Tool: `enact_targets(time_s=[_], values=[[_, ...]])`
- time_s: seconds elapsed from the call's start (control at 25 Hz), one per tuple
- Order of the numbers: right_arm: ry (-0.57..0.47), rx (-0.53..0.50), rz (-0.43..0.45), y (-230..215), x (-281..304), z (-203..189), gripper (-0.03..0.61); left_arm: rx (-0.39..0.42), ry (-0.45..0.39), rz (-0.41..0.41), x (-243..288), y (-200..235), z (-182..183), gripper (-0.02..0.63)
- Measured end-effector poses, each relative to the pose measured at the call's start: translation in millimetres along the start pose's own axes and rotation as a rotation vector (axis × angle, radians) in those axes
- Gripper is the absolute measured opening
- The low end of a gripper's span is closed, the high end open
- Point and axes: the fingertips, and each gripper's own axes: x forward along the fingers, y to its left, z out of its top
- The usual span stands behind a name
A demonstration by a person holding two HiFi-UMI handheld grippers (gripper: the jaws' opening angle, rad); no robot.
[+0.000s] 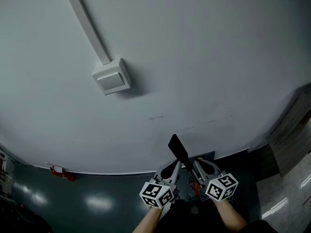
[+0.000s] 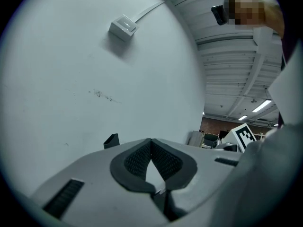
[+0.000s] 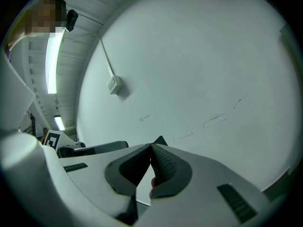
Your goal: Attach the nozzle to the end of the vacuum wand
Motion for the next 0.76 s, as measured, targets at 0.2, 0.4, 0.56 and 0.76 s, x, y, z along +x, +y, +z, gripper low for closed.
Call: enact_targets(time_s=[0.2,0.4,0.56,0.76], values=[[-0.002,-0.008,0.009,1.0,7.7,6.2,0.018,-0.009,-0.012,0.021,0.3,6.6,7.0,0.005],[0.006,-0.013,0.023,2.8,9.7,4.9,0.018,-0.02,-0.02,0.039,-2.3,13.1,7.6,0.005],[0.01,-0.014,0.025,2.7,10.9,3.7,0.018,-0.02,-0.02,0.038,-1.6,13.8,7.9,0.005],[0.017,-0.02,0.034,2.9,9.6,1.6,0.018,-0.025,-0.025,0.041,-2.3,12.3,6.9,0.005]])
